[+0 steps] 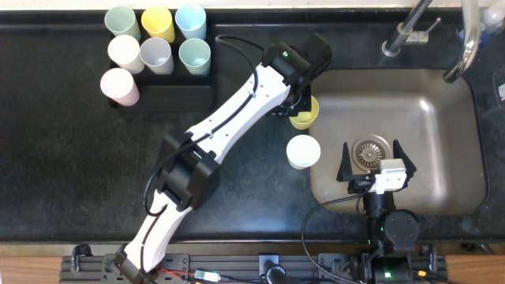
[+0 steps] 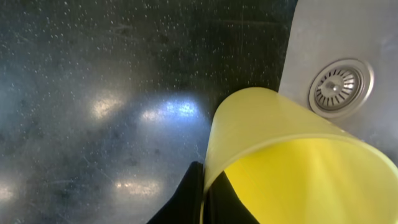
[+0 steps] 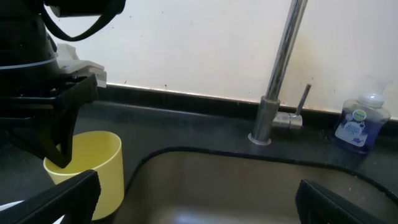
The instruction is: Store Cups
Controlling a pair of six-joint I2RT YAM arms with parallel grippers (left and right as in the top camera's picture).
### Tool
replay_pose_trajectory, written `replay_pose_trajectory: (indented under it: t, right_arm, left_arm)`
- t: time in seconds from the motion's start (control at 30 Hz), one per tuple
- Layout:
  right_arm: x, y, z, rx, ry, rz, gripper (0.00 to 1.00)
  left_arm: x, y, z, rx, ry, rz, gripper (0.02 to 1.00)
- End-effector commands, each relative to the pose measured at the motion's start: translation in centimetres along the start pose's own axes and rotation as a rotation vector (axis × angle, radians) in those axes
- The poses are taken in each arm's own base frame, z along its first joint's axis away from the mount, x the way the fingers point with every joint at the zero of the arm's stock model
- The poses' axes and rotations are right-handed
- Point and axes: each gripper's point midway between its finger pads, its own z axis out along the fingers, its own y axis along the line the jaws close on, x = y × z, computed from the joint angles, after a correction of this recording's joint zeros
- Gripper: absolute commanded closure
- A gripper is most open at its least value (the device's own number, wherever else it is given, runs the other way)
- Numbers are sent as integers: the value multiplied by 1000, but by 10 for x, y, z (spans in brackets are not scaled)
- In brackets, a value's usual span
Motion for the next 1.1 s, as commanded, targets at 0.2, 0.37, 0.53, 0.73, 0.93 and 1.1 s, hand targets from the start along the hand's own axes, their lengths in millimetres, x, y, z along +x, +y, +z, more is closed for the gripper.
replay_pose_trajectory:
  t: [0.2,0.37,0.53,0.73,0.93,1.1]
  right_arm:
    - [3,-1,0,4,0,7,3]
    - [3,-1,0,4,0,7,5]
    - [3,-1,0,4,0,7,5]
    - [3,-1,0,4,0,7,5]
    - [3,-1,0,4,0,7,3]
    - [3,-1,0,4,0,7,3]
  left_arm:
    - [-65,65,-143,-41,-416,-123,985]
    - [-83,168,-214,-95,-526,-252,985]
    - [-72,270,-229,-110,-537,-686,982]
    - [-28,304,-196,-93,-455,-1225,982]
    - [1,304,-153,-137,-373,-1547,982]
    - [2,306,-133,-147,-359,-1605,982]
